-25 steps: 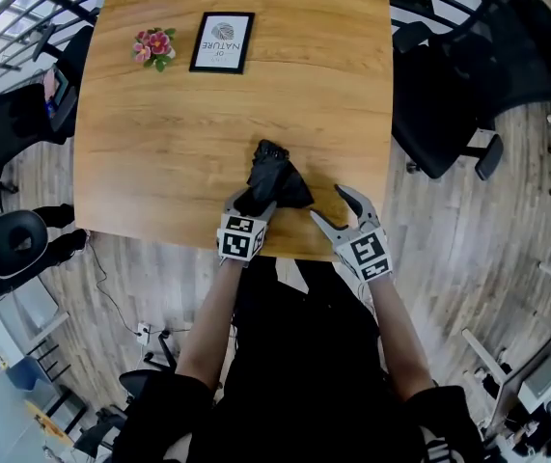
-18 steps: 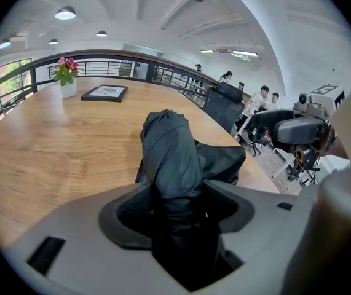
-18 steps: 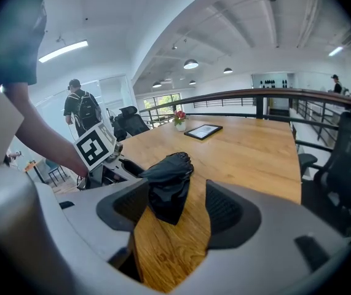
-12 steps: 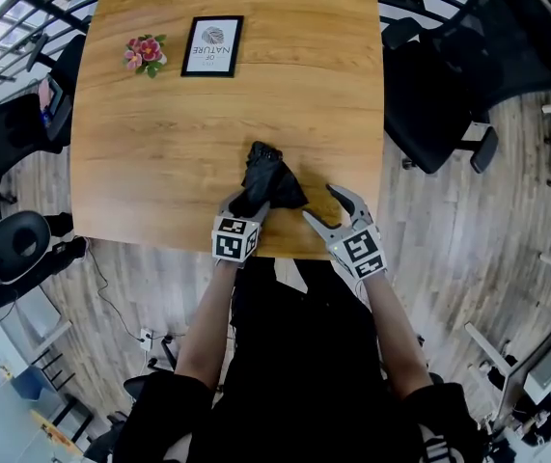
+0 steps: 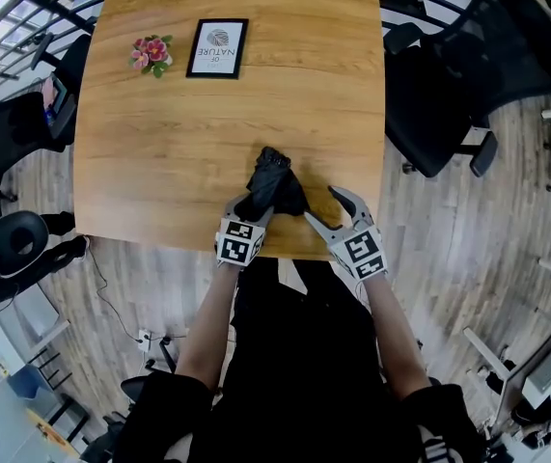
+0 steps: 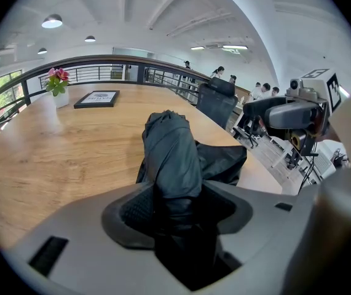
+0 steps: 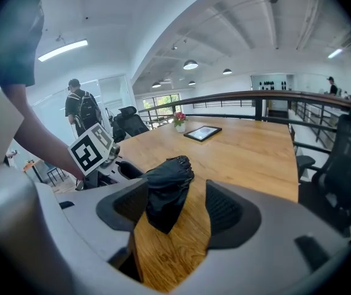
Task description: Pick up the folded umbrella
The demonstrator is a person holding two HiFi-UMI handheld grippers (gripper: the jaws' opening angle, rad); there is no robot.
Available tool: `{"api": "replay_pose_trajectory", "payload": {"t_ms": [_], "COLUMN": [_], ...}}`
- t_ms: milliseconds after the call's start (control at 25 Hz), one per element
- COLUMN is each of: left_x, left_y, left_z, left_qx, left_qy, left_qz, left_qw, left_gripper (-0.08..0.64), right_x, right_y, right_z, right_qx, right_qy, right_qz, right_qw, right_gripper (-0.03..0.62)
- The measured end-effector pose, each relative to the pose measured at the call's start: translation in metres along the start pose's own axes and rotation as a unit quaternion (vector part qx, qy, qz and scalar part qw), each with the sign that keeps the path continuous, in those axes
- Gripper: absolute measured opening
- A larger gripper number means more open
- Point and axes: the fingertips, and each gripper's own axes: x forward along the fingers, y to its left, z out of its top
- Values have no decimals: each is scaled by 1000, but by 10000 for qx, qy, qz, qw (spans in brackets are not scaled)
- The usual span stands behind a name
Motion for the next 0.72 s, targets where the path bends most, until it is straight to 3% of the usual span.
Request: {"api": "replay_pose_trajectory", "payload": {"t_ms": [320, 720], "left_x": [-14, -41], "left_y": [-12, -11], "left_z": [-4, 2], "left_qx": [20, -216], "left_qy": [-32, -324], "left_qz": [-67, 79], "left_qw": [10000, 9992], "left_gripper": [247, 245], "right_x": [1, -3], "right_y": [4, 17], "right_z": [9, 10], "right_qx": [-100, -211], "right_qy": [-72, -83], "right_qz": [16, 69], "right_qw": [9999, 9997], "right_gripper": [312, 318]}}
